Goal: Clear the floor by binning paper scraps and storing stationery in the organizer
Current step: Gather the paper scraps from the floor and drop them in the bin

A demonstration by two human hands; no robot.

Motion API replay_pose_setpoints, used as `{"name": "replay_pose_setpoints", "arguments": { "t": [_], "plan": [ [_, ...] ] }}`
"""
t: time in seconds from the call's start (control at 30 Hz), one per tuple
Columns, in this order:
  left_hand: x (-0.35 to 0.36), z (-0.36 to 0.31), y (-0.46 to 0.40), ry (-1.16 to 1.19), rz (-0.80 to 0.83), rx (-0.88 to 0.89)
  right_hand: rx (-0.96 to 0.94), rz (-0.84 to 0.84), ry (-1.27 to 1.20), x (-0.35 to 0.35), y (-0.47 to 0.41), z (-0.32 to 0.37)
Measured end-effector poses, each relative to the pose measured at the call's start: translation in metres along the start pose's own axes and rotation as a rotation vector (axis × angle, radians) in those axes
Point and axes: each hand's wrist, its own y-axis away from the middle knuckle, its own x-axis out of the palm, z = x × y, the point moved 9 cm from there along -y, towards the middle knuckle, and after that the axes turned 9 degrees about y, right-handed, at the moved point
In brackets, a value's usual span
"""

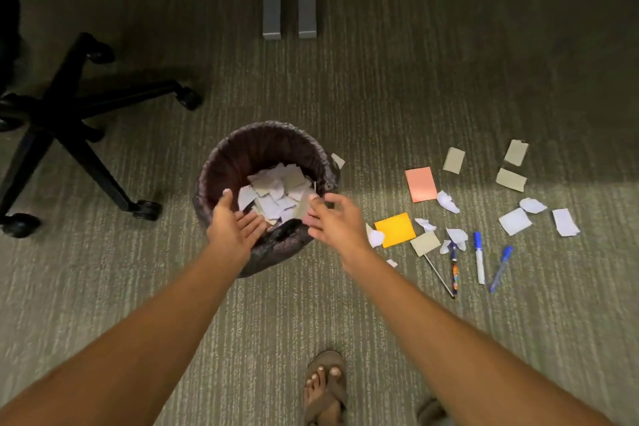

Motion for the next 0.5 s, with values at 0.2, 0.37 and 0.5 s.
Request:
{"name": "replay_pose_setpoints", "arguments": {
  "t": [0.2,0.37,0.5],
  "plan": [
    [0.05,0.044,0.033,-0.231,0.018,0.067,0.002,-0.06,-0.037,-0.102,0.005,-0.011],
    [0.118,0.107,0.064,-0.292,0.105,0.077,0.061,-0.131,-0.115,-0.202,0.006,-0.016],
    [0.165,0.153,0.084,-0.383,0.163,0.088,0.059,-0.168,-0.132,-0.276,0.006,-0.012]
  ]
}}
